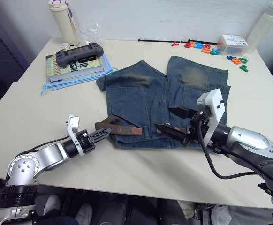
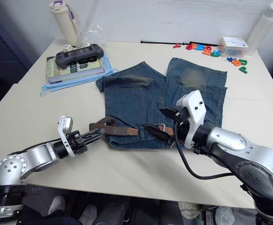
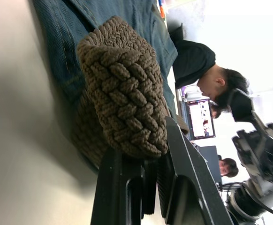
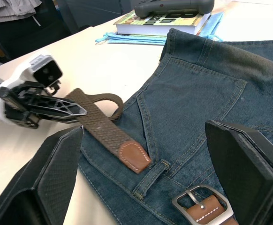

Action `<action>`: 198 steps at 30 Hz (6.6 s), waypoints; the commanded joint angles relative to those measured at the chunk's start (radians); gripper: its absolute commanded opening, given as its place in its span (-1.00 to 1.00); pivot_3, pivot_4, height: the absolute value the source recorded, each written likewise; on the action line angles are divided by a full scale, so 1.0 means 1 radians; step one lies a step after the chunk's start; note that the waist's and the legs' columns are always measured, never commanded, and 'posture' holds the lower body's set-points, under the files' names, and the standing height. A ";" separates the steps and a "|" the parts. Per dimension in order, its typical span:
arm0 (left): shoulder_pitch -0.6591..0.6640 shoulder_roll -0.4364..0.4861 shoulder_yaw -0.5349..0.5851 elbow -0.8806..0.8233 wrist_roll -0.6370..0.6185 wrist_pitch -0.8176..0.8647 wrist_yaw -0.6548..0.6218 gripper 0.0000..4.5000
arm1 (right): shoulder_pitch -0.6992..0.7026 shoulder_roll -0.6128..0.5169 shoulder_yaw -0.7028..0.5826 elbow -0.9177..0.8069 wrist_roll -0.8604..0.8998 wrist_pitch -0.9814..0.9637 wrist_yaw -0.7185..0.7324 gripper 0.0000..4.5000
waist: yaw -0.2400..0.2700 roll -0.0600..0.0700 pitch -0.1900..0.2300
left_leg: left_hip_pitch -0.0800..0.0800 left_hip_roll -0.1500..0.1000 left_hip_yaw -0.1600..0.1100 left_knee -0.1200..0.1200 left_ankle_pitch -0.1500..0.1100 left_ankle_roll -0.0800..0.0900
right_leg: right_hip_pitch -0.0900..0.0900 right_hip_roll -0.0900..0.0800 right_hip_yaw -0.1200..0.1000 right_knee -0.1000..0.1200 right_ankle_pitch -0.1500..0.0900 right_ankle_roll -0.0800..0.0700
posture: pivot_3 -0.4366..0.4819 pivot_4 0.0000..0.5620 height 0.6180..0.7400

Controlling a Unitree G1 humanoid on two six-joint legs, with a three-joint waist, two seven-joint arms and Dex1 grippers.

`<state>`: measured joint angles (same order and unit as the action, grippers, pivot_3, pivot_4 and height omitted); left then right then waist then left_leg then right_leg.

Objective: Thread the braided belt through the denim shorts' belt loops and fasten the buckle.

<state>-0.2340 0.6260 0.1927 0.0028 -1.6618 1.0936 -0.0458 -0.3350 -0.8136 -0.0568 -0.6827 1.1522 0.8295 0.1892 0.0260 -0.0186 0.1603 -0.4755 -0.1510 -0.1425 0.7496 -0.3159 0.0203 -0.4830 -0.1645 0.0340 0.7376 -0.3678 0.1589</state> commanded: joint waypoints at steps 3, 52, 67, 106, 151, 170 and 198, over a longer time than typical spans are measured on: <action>-0.035 -0.003 -0.019 -0.035 0.047 0.051 -0.062 -1.00 | 0.005 0.007 -0.045 -0.039 0.011 0.006 -0.007 0.95 | 0.000 0.000 0.000 | 0.000 0.000 0.000 0.000 0.000 0.000 | 0.000 0.000 0.000 0.000 0.000 0.000 | -0.05 -0.47 -0.39; -0.398 0.082 -0.110 0.157 0.685 0.223 -0.633 -1.00 | 0.018 0.097 -0.031 -0.057 -0.007 0.041 -0.042 0.95 | -0.007 -0.001 0.001 | 0.002 -0.001 -0.001 0.000 0.001 -0.001 | 0.002 0.000 -0.001 0.001 0.001 0.002 | -0.05 -0.47 -0.39; -0.505 -0.074 0.221 0.112 0.587 0.521 -0.318 -1.00 | 0.024 0.137 -0.016 -0.077 -0.005 0.043 -0.081 0.95 | -0.026 -0.002 0.001 | 0.002 -0.001 -0.001 0.002 0.001 -0.002 | 0.001 0.001 -0.002 0.004 0.001 0.002 | -0.05 -0.47 -0.39; -0.585 -0.051 -0.476 0.327 1.069 -0.206 -0.907 -1.00 | 0.020 0.071 0.041 -0.074 -0.206 0.047 0.044 0.95 | -0.020 -0.003 0.000 | 0.003 -0.002 0.001 0.004 0.002 -0.002 | 0.001 0.000 -0.001 0.007 0.001 0.002 | -0.05 -0.47 -0.39; -0.626 -0.213 -0.452 0.420 1.281 -0.260 -1.100 -1.00 | 0.322 -0.052 0.381 -0.015 -1.538 -0.490 0.221 0.95 | -0.026 -0.004 0.000 | 0.002 -0.004 0.003 0.007 0.002 -0.001 | -0.001 -0.001 -0.005 0.012 0.001 0.003 | -0.05 -0.47 -0.39; -0.615 -0.213 -0.447 0.409 1.283 -0.273 -1.103 -1.00 | 0.331 0.061 0.349 0.009 -1.628 -0.520 0.295 -0.95 | -0.027 -0.004 0.000 | 0.002 -0.004 0.003 0.010 0.002 -0.001 | -0.001 0.000 -0.005 0.015 0.001 0.003 | -0.05 -0.47 -0.39; -0.101 0.032 -0.431 -0.184 1.338 -0.493 -1.017 0.70 | 0.300 0.086 0.215 -0.100 -1.585 -0.553 0.445 -1.00 | -0.027 -0.004 0.000 | 0.000 -0.002 0.005 0.019 0.000 -0.003 | -0.002 -0.001 -0.001 0.023 -0.001 -0.001 | -0.05 -0.47 -0.39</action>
<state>-0.3650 0.6207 -0.2109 -0.2098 -0.3815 0.6610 -1.0527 -0.0269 -0.7206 0.2080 -0.7217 -0.4414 0.3008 0.6285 -0.0009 -0.0229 0.1606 -0.4749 -0.1525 -0.1378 0.7683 -0.3160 0.0172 -0.4852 -0.1652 0.0326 0.7610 -0.3686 0.1575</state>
